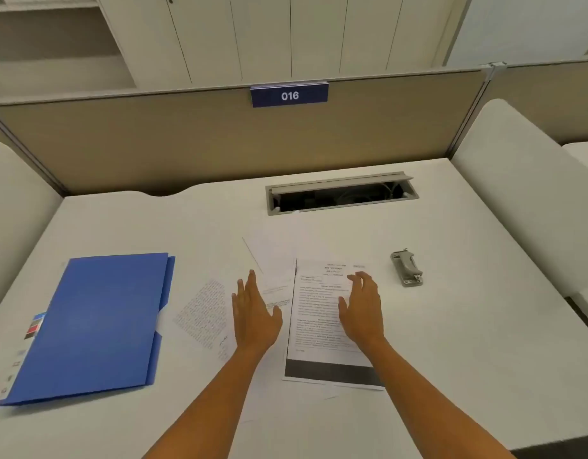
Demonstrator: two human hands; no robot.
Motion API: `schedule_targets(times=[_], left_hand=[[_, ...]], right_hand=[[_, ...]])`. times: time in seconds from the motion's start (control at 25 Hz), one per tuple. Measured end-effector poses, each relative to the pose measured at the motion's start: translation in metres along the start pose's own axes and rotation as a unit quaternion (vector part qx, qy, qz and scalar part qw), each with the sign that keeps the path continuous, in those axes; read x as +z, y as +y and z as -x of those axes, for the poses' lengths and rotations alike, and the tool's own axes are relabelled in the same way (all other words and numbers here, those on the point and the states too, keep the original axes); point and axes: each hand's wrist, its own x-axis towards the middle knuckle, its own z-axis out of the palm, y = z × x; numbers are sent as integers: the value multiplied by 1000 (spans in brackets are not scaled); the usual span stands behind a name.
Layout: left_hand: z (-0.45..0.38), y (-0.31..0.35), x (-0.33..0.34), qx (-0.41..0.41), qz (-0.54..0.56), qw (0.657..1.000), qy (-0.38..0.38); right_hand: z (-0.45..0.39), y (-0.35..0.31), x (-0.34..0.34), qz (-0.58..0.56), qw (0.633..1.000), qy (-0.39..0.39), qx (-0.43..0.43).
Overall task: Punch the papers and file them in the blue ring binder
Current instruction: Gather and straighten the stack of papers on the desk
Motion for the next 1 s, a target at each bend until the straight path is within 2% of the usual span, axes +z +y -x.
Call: schedule_targets(times=[0.08,0.16,0.32,0.44,0.6,0.72,0.88,1.0], left_hand=[[-1,-3,4,-45,-31,998,-24],[-2,-10,7,-108,-50,992,-43],[-7,-19,3,-169,-70,981,-71],[-7,-23,2,-208,-70,971,-96],[-4,-28,1,-224,-66,968,-92],[-5,-32,-2,-231,-55,968,-82],[-5,-36,-5,-242,-52,966,-79],[-5,-39,-5,-241,-51,966,-77]], right_hand=[[6,7,2,50,993,9,105],[16,15,3,71,977,-27,199],[12,18,0,31,958,-77,274],[6,20,1,39,954,-104,280],[3,17,0,29,935,-115,334],[8,16,-3,64,942,-98,314],[10,26,-8,-79,958,-56,269],[9,35,-13,-133,963,-32,231]])
